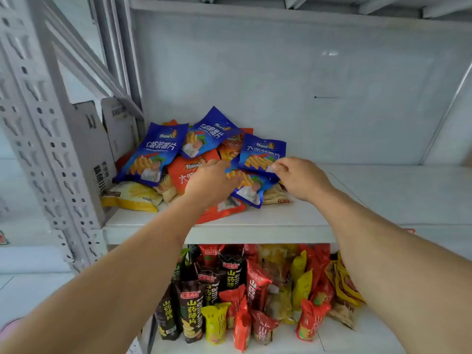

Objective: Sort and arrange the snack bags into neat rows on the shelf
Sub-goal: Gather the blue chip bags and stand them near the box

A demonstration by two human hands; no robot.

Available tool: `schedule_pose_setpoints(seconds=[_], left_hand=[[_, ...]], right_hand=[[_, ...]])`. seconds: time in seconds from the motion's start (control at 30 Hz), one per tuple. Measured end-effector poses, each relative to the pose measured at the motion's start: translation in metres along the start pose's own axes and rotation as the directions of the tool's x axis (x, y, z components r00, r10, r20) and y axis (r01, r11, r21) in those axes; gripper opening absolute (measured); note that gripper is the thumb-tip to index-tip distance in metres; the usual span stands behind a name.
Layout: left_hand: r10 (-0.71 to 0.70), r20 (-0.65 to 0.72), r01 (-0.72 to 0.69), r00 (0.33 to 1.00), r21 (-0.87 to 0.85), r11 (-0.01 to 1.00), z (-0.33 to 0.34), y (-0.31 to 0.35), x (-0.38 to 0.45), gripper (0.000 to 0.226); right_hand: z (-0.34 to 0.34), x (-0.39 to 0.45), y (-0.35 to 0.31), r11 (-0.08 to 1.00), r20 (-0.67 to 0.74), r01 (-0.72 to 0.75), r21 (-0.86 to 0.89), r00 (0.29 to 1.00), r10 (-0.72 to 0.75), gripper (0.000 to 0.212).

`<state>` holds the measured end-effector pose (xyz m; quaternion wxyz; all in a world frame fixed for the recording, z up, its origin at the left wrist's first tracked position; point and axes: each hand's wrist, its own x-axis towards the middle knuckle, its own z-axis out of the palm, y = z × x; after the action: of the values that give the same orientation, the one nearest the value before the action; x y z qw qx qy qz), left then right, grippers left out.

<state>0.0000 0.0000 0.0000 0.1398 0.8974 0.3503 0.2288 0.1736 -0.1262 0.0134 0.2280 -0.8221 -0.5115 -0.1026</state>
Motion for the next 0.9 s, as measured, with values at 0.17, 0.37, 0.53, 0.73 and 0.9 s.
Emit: schedule_pose_setpoints(seconds=[0.17, 0.37, 0.53, 0.73, 0.9], left_hand=[[-0.196, 0.185, 0.196, 0.963, 0.017, 0.98, 0.027, 0.0, 0.053, 0.08], [-0.327, 0.222, 0.309, 0.919, 0.112, 0.944, 0.051, -0.015, 0.092, 0.099], [-0.366, 0.218, 0.326, 0.905, 0.197, 0.925, 0.064, -0.023, 0.111, 0.109], [-0.379, 0.31, 0.429, 0.872, -0.111, 0.897, 0.065, -0.03, 0.125, 0.07], [-0.342, 0.359, 0.473, 0.869, -0.395, 0.788, 0.063, -0.035, 0.129, 0.047]], right_hand=[[0.03, 0.056, 0.034, 0.96, 0.076, -0.214, 0.181, 0.976, 0.203, 0.054], [0.067, 0.11, 0.054, 0.847, 0.185, -0.448, 0.285, 0.893, 0.41, 0.077], [0.097, 0.124, 0.072, 0.73, 0.225, -0.549, 0.408, 0.835, 0.503, 0.081], [0.109, 0.14, 0.07, 0.524, 0.278, -0.634, 0.569, 0.748, 0.603, 0.079], [0.107, 0.142, 0.08, 0.314, 0.358, -0.608, 0.729, 0.73, 0.582, 0.053]])
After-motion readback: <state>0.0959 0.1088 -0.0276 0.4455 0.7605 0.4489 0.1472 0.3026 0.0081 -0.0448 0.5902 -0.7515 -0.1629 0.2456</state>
